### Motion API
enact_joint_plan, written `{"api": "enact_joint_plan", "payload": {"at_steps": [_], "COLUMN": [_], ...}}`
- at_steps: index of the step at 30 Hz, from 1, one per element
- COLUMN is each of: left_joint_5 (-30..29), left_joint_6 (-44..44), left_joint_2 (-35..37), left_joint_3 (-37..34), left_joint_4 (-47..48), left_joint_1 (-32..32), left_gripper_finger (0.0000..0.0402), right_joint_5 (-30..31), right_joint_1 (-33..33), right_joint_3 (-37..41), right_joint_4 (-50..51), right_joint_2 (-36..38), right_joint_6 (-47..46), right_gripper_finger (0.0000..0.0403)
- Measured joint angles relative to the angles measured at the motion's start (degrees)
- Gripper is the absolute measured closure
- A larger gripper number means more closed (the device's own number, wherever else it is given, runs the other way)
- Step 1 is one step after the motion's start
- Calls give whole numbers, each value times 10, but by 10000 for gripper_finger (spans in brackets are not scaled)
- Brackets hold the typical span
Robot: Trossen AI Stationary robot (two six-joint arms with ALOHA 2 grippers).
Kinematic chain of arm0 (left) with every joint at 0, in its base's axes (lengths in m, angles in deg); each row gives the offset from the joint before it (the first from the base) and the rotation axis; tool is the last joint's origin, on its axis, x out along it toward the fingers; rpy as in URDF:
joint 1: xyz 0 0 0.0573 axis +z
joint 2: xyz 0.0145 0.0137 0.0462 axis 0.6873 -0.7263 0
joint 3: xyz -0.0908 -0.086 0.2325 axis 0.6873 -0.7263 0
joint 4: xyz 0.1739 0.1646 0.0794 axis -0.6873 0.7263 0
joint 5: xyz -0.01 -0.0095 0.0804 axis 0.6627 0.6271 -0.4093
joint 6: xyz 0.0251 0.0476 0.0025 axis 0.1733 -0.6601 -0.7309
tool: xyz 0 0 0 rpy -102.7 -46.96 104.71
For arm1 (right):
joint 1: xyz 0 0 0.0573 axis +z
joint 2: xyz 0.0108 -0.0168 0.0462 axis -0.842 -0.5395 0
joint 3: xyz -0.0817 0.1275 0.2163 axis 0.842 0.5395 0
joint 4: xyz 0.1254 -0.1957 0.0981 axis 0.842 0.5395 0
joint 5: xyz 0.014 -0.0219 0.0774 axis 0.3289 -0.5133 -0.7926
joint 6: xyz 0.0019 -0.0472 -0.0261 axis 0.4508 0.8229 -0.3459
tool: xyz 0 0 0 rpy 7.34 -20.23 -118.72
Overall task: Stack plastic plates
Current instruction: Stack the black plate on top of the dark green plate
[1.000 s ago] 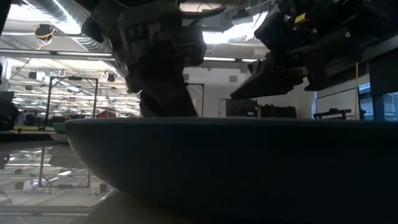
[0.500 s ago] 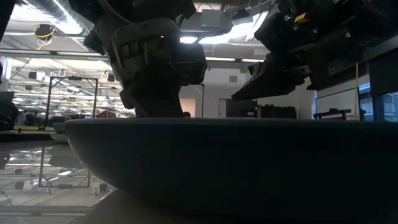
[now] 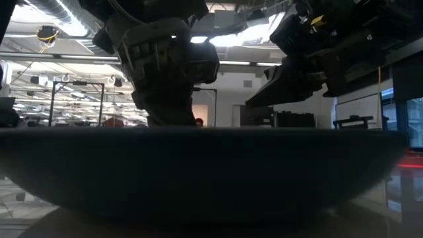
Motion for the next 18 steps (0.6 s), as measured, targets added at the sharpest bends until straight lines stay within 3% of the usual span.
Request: {"api": "enact_joint_plan", "payload": {"at_steps": [8,18], "left_joint_5": [-113,-322], "left_joint_6": [-42,-49], "left_joint_2": [124,334], "left_joint_3": [-1,-1], "left_joint_4": [138,398], "left_joint_1": [7,85], "left_gripper_finger": [393,392], "right_joint_5": [13,42], "right_joint_1": [0,0], "right_joint_3": [0,0], "right_joint_4": [3,8], "right_joint_2": [0,0], "right_joint_6": [-6,-19], "right_gripper_finger": [398,398]}}
